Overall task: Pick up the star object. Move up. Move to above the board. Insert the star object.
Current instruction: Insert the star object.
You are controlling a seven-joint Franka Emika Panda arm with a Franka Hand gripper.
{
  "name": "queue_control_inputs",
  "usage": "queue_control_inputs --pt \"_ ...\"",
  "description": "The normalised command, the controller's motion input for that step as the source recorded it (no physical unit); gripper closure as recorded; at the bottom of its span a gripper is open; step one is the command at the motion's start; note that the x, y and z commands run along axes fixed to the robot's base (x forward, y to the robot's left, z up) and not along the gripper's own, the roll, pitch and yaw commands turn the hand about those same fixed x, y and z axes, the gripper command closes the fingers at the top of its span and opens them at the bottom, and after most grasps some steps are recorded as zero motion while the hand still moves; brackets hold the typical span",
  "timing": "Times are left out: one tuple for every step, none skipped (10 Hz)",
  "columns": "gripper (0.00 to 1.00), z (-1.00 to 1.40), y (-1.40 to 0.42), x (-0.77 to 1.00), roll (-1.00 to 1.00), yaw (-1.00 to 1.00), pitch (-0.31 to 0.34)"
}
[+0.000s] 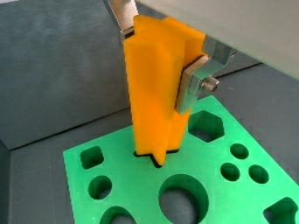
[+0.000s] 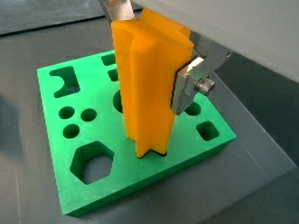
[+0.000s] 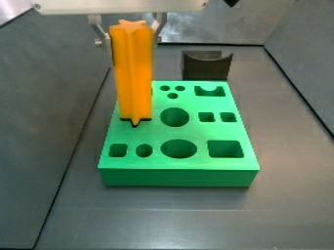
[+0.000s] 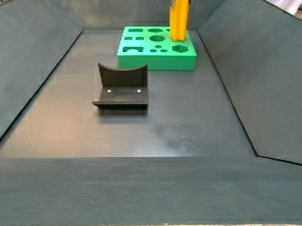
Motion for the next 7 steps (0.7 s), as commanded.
queue_control_inputs --pt "1.00 -0.13 -0.03 -0.02 -0.01 -0.16 -0.053" --pt "1.00 -0.14 -0.04 -0.01 -0.01 -0.17 -0.060" --pt "1.00 -0.17 -0.06 0.00 -0.01 -0.17 -0.066" --pt "1.00 -0.24 -0.05 -0.02 0.00 -0.17 -0.074" --pt "1.00 -0.33 -0.03 -0.07 0.00 -0.16 -0.066" --pt "1.00 -0.38 -0.01 -0.09 0.03 -0.09 -0.034" --pt "1.00 -0.45 0.00 -0.01 0.06 0.00 -0.017"
